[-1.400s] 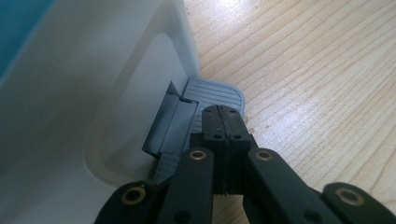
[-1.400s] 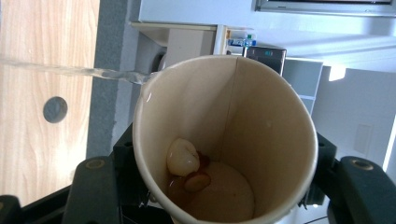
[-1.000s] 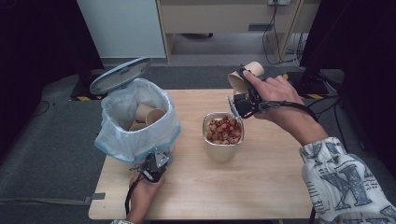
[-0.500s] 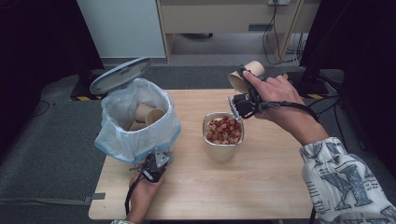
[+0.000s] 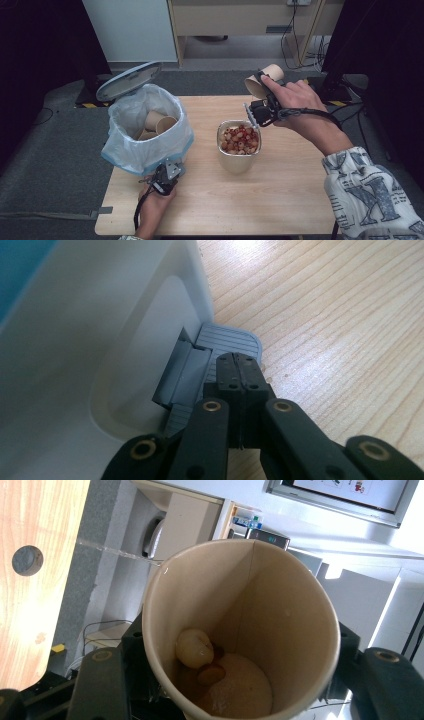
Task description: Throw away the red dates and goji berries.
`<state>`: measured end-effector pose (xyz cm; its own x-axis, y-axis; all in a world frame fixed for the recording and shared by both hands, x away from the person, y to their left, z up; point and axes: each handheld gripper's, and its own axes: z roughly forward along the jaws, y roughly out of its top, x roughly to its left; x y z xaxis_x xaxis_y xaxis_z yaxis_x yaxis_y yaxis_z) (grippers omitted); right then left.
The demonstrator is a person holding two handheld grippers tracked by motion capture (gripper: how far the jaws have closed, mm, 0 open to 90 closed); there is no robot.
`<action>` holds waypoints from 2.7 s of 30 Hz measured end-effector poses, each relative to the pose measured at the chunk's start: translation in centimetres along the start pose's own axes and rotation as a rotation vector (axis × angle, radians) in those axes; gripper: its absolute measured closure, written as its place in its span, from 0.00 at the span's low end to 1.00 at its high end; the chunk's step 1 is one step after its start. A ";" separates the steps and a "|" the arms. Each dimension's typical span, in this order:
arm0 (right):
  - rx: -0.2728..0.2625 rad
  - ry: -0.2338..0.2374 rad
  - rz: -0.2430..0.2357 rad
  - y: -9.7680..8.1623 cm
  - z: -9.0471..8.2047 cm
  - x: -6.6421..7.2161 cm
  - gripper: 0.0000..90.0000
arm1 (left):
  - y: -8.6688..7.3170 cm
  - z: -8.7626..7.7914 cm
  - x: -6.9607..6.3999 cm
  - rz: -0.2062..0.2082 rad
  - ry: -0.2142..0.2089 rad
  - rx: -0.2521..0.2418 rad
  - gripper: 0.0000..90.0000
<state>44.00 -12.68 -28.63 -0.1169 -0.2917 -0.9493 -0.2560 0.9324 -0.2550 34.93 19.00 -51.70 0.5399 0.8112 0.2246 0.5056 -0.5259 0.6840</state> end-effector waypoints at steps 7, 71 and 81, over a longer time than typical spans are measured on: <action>-0.003 -0.012 -0.021 0.1 -0.1 -0.3 0.40 | 0.0 0.0 0.0 0.001 0.000 0.001 1.00; -0.079 0.113 0.219 -1.4 0.9 1.9 0.40 | 0.0 0.0 0.0 -0.002 -0.001 -0.003 1.00; -0.154 0.205 0.425 -2.9 1.2 2.5 0.40 | 0.0 0.0 0.0 -0.006 -0.002 -0.003 1.00</action>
<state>45.62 -15.87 -30.44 -0.4246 0.0575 -0.9036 -0.2811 0.9403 0.1919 34.93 19.02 -51.73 0.5383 0.8139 0.2185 0.5069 -0.5199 0.6876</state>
